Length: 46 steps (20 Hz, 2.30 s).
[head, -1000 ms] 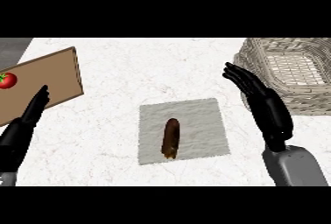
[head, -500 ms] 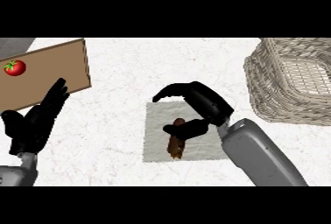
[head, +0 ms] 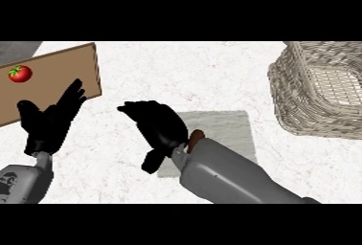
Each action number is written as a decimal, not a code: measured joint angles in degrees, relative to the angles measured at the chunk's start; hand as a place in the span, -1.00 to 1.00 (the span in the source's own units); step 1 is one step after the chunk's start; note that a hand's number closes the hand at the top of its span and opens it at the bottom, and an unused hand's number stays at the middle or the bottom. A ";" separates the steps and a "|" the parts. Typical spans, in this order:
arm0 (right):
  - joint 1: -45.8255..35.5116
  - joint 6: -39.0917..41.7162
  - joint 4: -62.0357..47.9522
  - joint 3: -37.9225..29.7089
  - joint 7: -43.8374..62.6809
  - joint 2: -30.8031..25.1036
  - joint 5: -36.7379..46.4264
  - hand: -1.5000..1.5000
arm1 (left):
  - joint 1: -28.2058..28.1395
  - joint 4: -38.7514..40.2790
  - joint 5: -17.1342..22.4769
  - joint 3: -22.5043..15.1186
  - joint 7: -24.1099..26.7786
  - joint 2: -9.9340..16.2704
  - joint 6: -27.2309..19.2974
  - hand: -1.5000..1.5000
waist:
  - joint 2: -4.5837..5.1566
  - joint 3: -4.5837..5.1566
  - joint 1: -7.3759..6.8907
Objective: Pick the sweet potato from the placemat and place it in the basket
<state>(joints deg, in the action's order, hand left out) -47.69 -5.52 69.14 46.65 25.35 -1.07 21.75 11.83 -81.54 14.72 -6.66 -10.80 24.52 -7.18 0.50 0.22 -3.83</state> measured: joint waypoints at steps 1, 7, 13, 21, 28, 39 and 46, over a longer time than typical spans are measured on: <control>-2.23 1.01 -0.93 0.69 3.59 0.23 -0.36 -1.00 | 0.19 0.55 0.12 0.04 -0.10 -0.09 0.22 0.00 | -0.07 0.02 -0.07; -18.39 13.11 -8.42 2.75 22.46 0.86 1.44 -1.00 | 1.26 2.14 0.01 0.24 -0.21 -0.32 0.46 0.00 | -0.69 0.21 -0.07; -32.05 23.57 -15.82 -0.02 31.75 0.63 -5.40 -1.00 | 2.12 3.28 -0.05 0.41 0.06 -0.54 1.14 0.00 | -0.43 0.13 -0.51; -41.09 32.52 -23.80 -5.31 33.07 0.23 -21.36 -1.00 | 3.06 4.04 0.15 1.69 -0.49 -0.47 1.16 0.00 | -0.53 0.02 0.70; -42.38 32.39 -19.29 -7.84 36.01 -0.13 -28.77 -1.00 | 0.75 3.55 0.16 3.53 0.10 -0.07 1.26 0.00 | -0.95 -0.16 3.04; -25.59 26.86 -1.28 -2.52 36.51 -2.93 -21.24 -1.00 | -0.67 3.88 -0.55 5.51 0.75 -0.21 1.62 0.00 | -0.94 -0.25 4.68; -12.63 22.04 3.55 0.96 32.09 -5.15 -10.16 -1.00 | -1.04 3.02 -0.95 6.14 0.69 -0.64 2.62 0.00 | -0.69 -0.25 4.17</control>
<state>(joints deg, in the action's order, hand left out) -60.32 16.52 72.69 47.61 57.43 -6.22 11.59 10.79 -78.52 13.76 -0.52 -10.11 23.88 -4.55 -0.19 -0.02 0.34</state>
